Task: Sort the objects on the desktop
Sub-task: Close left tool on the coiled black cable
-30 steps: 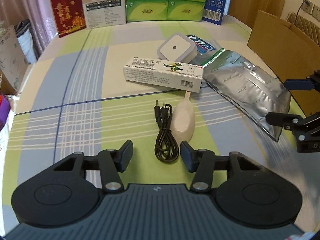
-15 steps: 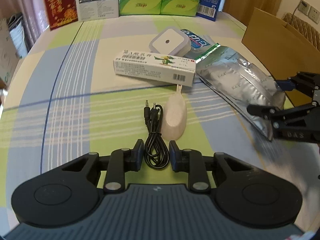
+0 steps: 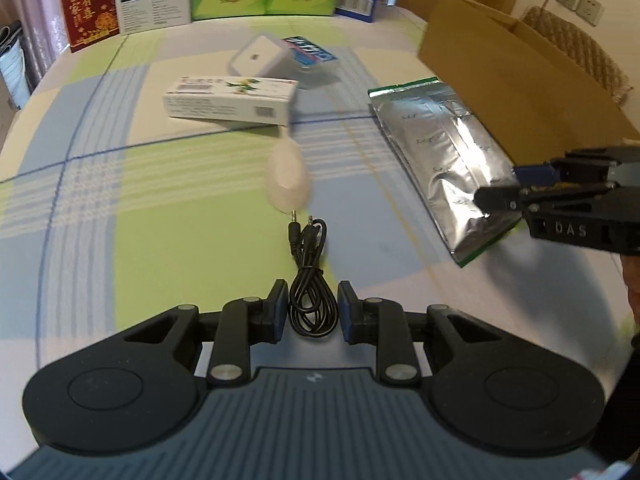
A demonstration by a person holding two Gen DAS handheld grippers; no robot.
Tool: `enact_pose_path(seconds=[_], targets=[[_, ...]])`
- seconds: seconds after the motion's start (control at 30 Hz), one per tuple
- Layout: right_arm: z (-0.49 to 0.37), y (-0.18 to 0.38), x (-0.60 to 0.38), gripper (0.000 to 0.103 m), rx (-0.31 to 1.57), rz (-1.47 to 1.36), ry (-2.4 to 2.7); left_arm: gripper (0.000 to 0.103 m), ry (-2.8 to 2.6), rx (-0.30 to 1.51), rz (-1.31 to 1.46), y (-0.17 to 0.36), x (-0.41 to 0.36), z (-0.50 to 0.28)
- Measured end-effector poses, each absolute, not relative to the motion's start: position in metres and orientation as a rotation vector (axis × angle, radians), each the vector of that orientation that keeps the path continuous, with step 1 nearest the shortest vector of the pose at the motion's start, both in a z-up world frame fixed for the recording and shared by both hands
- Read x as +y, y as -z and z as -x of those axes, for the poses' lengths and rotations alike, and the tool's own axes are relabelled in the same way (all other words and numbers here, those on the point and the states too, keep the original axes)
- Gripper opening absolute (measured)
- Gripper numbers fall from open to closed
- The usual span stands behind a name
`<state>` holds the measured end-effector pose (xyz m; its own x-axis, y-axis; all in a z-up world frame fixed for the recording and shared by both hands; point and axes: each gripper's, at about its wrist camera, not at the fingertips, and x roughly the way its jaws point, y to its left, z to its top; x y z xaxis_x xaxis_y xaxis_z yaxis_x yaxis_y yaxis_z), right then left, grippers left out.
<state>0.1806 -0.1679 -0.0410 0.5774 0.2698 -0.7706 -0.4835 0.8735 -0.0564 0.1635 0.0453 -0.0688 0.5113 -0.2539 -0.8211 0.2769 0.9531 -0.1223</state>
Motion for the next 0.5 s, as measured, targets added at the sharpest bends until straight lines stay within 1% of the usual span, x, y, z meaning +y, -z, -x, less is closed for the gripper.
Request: enact_pose_path(seconds=[0.07, 0.1, 0.13, 0.17, 0.2, 0.23, 0.37, 0.5], targets=[[-0.17, 0.039, -0.176, 0.034, 0.857, 0.26, -0.434, 0.022, 0.317, 0.982, -0.021, 0.07, 0.04, -0.156], [-0.166, 0.038, -0.179, 0.037, 0.86, 0.25, -0.426, 0.022, 0.315, 0.979, -0.014, 0.07, 0.038, -0.154], [-0.163, 0.036, -0.181, 0.045, 0.858, 0.238, -0.419, 0.024, 0.308, 0.974, -0.011, 0.07, 0.036, -0.153], [-0.16, 0.035, -0.182, 0.053, 0.851, 0.226, -0.417, 0.029, 0.305, 0.964, -0.009, 0.069, 0.035, -0.152], [-0.159, 0.034, -0.182, 0.072, 0.841, 0.22, -0.416, 0.033, 0.303, 0.953, -0.008, 0.068, 0.034, -0.151], [-0.158, 0.032, -0.18, 0.081, 0.829, 0.223, -0.415, 0.034, 0.302, 0.947, -0.008, 0.067, 0.035, -0.151], [-0.164, 0.035, -0.17, 0.082, 0.819, 0.242, -0.419, 0.034, 0.295, 0.936, 0.002, 0.067, 0.036, -0.155], [-0.181, 0.04, -0.162, 0.082, 0.822, 0.238, -0.417, 0.034, 0.305, 0.963, -0.008, 0.074, 0.033, -0.161]])
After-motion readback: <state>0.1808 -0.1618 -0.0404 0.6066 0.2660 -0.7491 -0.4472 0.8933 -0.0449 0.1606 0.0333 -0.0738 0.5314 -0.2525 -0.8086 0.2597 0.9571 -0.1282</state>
